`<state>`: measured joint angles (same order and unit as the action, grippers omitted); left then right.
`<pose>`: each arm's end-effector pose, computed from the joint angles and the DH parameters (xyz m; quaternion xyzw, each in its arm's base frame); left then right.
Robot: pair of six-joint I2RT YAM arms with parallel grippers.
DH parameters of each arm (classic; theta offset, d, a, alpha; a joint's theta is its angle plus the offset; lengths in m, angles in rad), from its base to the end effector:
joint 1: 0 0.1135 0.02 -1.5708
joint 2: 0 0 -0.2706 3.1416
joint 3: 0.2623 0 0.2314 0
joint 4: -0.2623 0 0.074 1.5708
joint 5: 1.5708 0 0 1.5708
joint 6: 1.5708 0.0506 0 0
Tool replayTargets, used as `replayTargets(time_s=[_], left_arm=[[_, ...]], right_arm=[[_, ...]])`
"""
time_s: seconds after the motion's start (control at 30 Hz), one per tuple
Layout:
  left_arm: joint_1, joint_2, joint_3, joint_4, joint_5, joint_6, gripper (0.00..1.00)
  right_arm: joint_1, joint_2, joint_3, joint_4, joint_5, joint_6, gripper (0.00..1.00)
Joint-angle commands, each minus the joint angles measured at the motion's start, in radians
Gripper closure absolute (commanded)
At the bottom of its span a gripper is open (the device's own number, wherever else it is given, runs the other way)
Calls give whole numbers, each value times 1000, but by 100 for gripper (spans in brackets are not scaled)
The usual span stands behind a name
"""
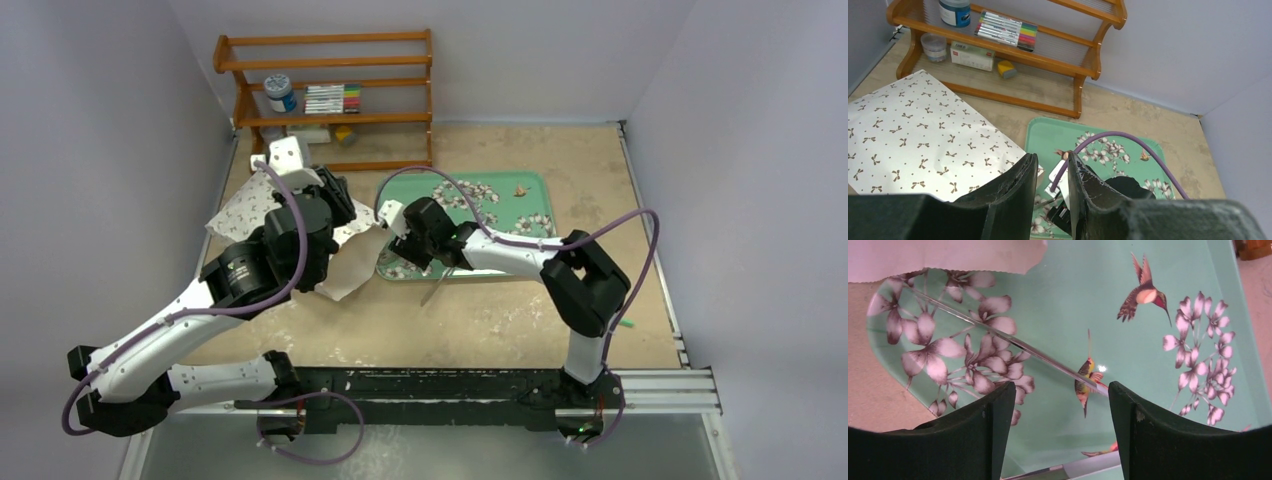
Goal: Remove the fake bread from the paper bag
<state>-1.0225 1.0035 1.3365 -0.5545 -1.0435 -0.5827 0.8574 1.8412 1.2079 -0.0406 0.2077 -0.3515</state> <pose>0.1224 -0.1165 0.4496 -0.1561 0.7286 -0.1190 0.6562 0.2726 0.2990 0.2133 -0.4724 0.7630 0.0175 0.4409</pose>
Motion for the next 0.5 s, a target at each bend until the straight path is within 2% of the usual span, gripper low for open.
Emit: replayTargets(time_s=[0.0,0.17,0.47], left_arm=[[-2,-8,23,28,-35,23,71],[-3,3,41,15,-59,23,71],[-4,37,62,-4,-86,24,71]], right_arm=[[-11,9,-14,91,-75,-64,31],[-55,23,-40,173,-119,-85,34],[-142,48,-38,202,-260,-113,46]])
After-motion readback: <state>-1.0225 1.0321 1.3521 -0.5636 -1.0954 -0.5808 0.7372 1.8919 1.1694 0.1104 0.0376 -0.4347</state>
